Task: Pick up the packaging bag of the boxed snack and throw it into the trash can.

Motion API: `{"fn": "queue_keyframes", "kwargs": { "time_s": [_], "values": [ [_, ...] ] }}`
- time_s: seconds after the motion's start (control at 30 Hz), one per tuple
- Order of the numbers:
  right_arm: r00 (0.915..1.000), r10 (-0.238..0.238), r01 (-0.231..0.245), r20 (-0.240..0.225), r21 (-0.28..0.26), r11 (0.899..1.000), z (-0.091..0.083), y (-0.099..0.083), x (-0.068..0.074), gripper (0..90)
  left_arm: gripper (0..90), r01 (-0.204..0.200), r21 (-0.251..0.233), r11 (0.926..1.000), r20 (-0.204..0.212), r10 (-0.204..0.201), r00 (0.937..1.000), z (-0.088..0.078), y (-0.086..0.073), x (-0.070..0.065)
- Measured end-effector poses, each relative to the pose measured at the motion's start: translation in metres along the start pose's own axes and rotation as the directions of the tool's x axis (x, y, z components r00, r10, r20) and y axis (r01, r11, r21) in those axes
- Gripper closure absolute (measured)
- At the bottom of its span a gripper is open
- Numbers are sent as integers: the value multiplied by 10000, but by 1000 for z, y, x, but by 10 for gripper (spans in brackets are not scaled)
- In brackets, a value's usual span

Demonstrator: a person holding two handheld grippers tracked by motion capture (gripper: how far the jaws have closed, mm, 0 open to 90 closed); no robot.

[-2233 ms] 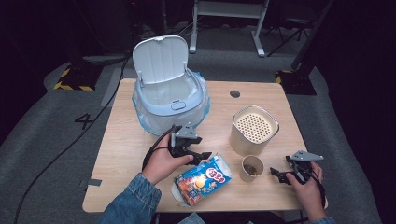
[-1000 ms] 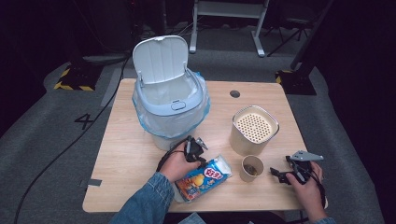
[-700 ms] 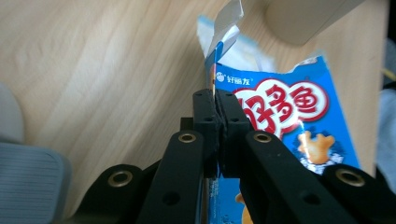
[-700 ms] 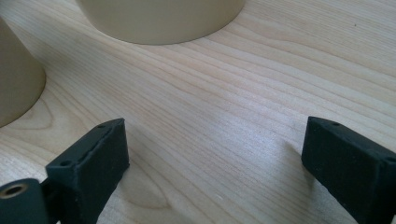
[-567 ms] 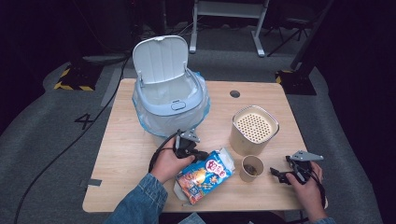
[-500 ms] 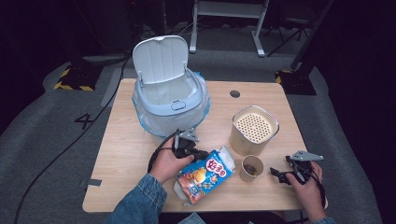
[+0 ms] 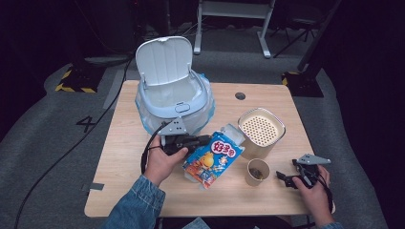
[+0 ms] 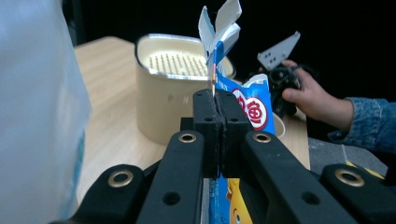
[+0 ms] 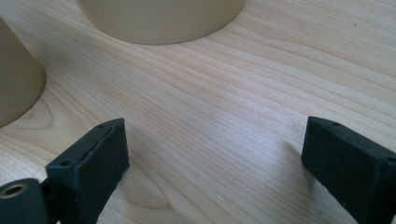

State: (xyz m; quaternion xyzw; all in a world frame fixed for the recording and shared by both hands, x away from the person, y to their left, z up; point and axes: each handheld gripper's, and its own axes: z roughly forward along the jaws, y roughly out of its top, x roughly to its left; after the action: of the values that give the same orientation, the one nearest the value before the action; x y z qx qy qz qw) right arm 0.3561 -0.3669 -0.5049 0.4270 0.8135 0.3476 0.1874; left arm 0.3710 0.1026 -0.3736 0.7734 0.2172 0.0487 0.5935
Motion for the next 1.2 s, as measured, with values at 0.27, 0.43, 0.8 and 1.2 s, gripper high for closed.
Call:
{"fn": "queue_keyframes", "kwargs": {
  "time_s": [0.27, 0.43, 0.8, 1.2],
  "values": [
    [10000, -3, 3, 2, -1, 10000, 0, 0, 0, 75, 884, -211, -732, 9971, -19, 210, 9998, -12, 18, 0],
    [10000, 0, 0, 1, 0, 10000, 0, 0, 0, 75, 885, -354, -1089, 9934, -111, 344, 9993, -19, 31, 0],
    [10000, 5, -5, 9, -9, 10000, 0, 0, 0, 77, 885, -837, -1563, 9842, -795, 719, 9942, -35, 61, 0],
    [10000, 7, -7, 8, -8, 10000, 0, 0, 0, 77, 886, -1109, -1995, 9736, -1780, 752, 9811, -53, 96, -3]
  ]
}}
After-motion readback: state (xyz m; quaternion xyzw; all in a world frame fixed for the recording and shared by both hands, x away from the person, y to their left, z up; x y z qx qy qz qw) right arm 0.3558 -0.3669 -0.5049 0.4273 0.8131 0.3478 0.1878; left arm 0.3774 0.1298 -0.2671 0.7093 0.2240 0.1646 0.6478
